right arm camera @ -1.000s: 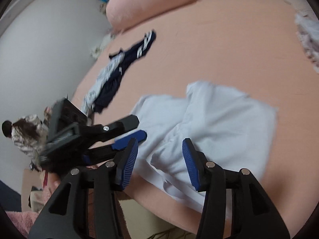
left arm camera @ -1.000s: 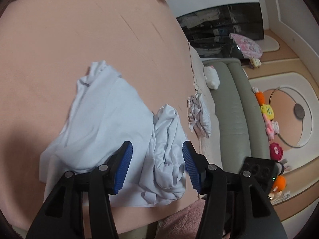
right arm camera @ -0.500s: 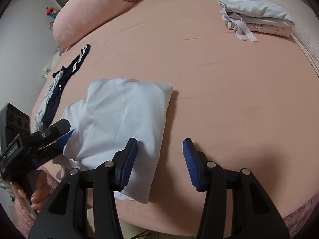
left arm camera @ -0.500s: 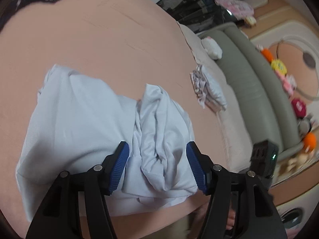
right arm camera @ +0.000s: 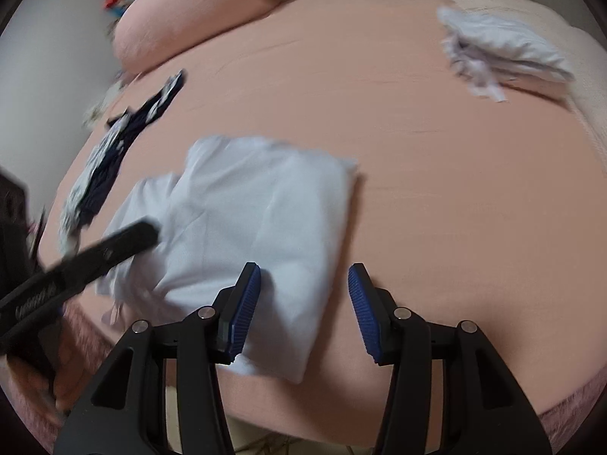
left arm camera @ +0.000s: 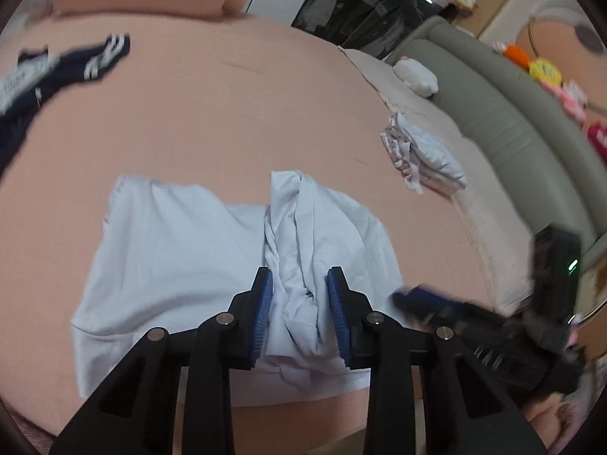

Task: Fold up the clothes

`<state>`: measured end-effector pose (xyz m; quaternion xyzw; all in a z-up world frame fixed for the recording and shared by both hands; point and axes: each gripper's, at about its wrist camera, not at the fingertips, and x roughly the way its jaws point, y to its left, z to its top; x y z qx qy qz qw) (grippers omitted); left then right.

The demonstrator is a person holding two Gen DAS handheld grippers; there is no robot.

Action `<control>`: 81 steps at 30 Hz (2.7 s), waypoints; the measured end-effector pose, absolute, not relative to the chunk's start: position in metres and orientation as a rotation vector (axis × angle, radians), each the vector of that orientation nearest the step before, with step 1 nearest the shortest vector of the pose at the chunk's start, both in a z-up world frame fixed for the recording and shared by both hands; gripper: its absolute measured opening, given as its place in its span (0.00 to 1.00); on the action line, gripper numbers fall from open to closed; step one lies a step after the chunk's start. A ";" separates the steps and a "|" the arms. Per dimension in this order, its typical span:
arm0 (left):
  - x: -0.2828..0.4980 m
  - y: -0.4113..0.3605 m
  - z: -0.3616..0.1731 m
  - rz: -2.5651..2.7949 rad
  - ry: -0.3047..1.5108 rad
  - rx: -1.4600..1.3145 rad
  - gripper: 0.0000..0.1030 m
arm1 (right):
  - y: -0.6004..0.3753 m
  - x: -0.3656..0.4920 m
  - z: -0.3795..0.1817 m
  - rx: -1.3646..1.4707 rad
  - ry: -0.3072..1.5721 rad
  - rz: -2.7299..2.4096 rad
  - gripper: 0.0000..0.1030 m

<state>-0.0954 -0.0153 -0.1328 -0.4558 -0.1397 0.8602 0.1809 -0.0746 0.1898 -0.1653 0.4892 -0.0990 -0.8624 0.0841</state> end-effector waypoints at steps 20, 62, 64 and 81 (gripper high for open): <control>-0.094 0.004 -0.146 2.358 -0.353 -1.304 0.23 | 0.208 -0.070 -0.169 1.542 -0.199 -2.618 0.48; -0.084 -0.094 -0.120 2.548 -0.514 -1.362 0.47 | 0.166 -0.057 -0.148 1.379 -0.217 -2.502 0.59; -0.093 -0.087 -0.130 2.485 -0.504 -1.400 0.47 | 0.162 -0.059 -0.148 1.377 -0.224 -2.497 0.60; -0.080 -0.051 -0.095 2.741 0.155 -1.314 0.20 | 0.167 -0.058 -0.152 1.397 -0.235 -2.478 0.60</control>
